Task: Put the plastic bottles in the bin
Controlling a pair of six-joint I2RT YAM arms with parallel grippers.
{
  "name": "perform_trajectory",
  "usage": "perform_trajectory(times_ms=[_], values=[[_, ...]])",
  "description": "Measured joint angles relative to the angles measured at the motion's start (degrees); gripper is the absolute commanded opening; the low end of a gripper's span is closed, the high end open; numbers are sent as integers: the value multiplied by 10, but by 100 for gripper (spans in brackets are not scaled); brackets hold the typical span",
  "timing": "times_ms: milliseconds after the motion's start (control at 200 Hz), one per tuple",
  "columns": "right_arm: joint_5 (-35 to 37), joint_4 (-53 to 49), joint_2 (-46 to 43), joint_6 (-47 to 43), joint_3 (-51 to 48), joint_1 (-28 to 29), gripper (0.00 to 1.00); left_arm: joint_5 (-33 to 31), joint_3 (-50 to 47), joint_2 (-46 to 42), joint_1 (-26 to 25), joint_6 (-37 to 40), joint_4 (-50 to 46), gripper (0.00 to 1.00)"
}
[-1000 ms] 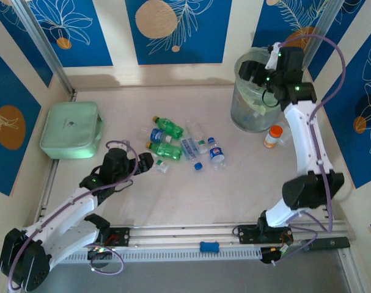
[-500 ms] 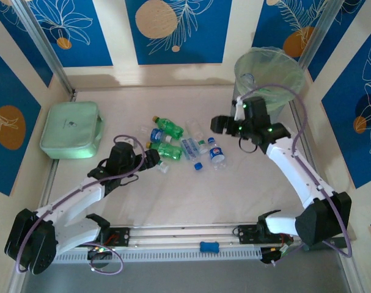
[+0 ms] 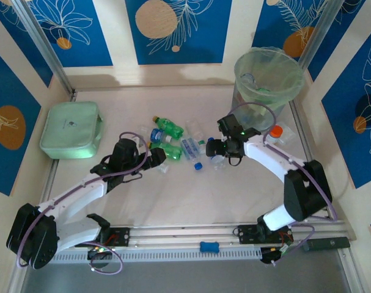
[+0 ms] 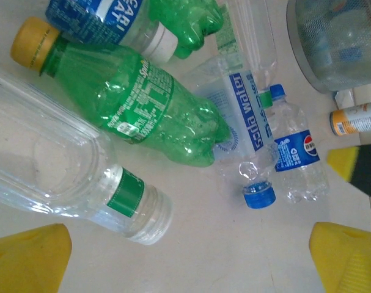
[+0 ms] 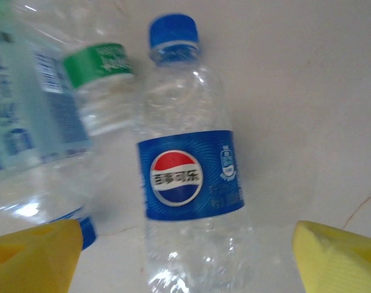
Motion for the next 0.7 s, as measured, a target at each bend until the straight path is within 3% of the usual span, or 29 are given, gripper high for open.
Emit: perform_trajectory(times_ms=[305,575,700], values=[[50,-16,122,-35,45,39,71,-29,8,9,-47,-7,-15,99],[68,-24,129,-39,45,39,53,-64,8,-2,-79,-28,-17,99],[67,-23,126,-34,44,39,50,-77,14,2,-81,-28,-28,99]])
